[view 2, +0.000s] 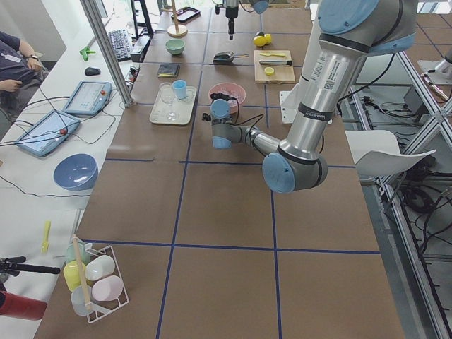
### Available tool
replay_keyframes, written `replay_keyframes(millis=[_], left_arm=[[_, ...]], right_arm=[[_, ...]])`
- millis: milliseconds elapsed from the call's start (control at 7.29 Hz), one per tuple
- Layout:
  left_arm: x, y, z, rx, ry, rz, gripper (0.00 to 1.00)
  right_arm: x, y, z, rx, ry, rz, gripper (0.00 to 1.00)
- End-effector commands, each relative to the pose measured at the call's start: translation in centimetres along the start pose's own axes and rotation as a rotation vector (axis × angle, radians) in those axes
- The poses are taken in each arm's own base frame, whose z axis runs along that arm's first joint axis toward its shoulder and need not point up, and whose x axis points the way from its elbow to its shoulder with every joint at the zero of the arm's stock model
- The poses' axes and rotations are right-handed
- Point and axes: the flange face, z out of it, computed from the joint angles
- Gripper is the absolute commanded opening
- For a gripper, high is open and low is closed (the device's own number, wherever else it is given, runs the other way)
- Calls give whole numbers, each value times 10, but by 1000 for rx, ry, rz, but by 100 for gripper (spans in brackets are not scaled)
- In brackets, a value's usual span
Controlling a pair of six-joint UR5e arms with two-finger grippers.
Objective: Put ice in cup with scoop
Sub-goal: 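Move the left gripper to the pink bowl while the right reaches the scoop, then close the right gripper on the metal scoop handle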
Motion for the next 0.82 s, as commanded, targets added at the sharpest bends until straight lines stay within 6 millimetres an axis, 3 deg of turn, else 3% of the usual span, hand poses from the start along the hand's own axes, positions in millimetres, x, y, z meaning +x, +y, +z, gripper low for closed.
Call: replay_keyframes(millis=[0, 275, 686], left_arm=[[1, 2, 1, -3, 1, -2, 99], [0, 2, 1, -4, -1, 0, 99], [1, 1, 0, 0, -1, 2, 99]], right_arm=[[-27, 46, 50, -23, 76, 26, 100], [16, 67, 67, -21, 51, 16, 89], [18, 67, 82, -26, 58, 36, 74]])
